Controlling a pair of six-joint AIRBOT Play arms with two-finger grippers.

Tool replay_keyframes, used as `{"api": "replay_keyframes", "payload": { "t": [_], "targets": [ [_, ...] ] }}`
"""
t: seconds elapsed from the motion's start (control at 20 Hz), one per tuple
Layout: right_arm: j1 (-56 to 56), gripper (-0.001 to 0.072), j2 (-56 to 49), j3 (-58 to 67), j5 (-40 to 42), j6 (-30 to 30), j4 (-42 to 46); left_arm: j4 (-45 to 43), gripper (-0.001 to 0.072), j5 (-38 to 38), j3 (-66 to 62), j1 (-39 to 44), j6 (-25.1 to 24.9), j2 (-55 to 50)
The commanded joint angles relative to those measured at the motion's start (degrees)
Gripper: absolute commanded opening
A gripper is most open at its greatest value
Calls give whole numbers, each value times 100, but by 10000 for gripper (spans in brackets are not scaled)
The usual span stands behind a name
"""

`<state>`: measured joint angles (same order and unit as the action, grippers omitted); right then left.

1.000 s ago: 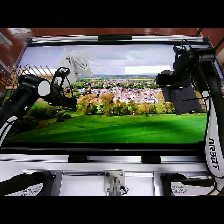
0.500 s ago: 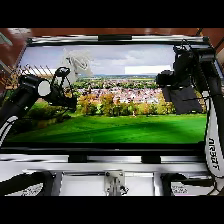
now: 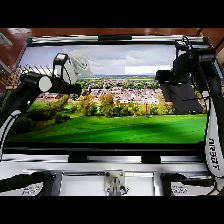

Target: Fold the shirts.

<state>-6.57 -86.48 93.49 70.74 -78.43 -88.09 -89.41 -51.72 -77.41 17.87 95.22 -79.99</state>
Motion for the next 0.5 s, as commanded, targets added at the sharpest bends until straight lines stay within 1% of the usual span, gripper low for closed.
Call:
{"api": "replay_keyframes", "payload": {
  "t": [0.0, 0.15, 0.25, 0.45],
  "targets": [
    [-4, 541, -2, 7, -704, 61, -173, -105, 680, 389, -1093, -610, 90, -868],
    [-4, 542, -2, 7, -1073, 59, -492, -105, 680, 306, -2465, -1123, 90, -2105],
    [-4, 541, -2, 7, -1169, 59, -544, -105, 679, 295, -3018, -1266, 92, -2743],
    [-4, 541, -2, 7, -1134, 52, -675, -212, 679, 527, -3285, -1300, 90, -3475]
  ]
}}
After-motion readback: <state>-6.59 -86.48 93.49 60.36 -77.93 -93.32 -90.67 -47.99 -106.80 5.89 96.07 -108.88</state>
